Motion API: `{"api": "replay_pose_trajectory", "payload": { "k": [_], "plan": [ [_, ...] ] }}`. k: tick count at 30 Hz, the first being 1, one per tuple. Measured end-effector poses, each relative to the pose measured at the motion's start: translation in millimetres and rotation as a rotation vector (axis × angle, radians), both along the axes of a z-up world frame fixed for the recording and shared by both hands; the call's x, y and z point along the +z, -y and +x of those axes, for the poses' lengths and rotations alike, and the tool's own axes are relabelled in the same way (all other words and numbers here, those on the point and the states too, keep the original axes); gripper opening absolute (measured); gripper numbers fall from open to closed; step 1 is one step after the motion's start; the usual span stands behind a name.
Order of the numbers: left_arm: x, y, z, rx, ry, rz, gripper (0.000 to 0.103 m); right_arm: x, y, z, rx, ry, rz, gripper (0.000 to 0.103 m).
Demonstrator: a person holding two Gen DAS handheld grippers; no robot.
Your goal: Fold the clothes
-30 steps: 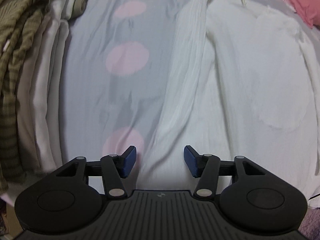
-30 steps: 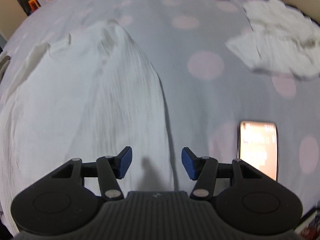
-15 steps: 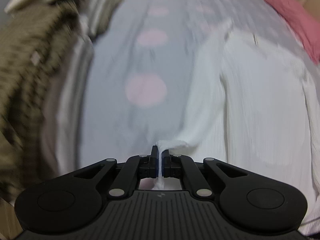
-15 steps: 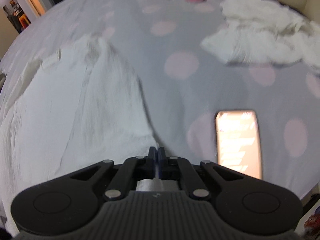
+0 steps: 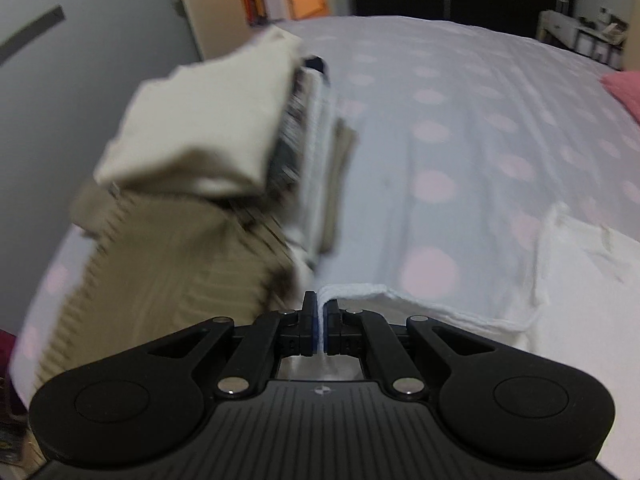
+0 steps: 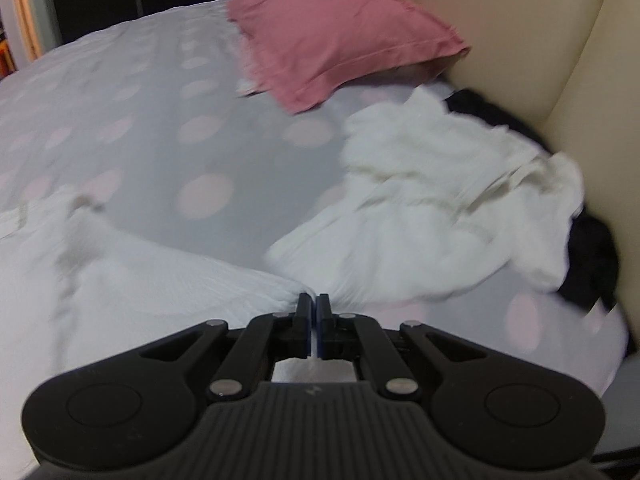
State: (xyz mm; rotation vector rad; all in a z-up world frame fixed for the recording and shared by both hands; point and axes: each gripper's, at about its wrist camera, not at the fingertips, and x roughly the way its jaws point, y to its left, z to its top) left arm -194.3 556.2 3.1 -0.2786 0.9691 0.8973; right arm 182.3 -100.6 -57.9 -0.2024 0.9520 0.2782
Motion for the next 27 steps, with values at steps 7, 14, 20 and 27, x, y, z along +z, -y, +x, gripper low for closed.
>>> {"api": "replay_pose_trajectory", "payload": {
  "k": [7,14,20,27],
  "plan": [
    [-7.3,-47.6,22.3,0.079,-0.08,0.082,0.001,-9.4,-0.1,74.9,-0.043,0.035,-0.082,0.003],
    [-29.2,-48.5,24.9,0.038,-0.157,0.094,0.005,-43.3,-29.0,111.2,-0.008,0.031,-0.19,0.003],
    [-12.6,-15.5,9.9,-0.058,-0.042,0.164,0.046,-48.3,-34.2,101.3,0.011,0.03,-0.2,0.026],
    [-2.5,79.2,-11.1,-0.306,-0.02,0.126,0.046,-13.7,-34.3,37.3,0.107,0.033,-0.049,0.033]
  ]
}}
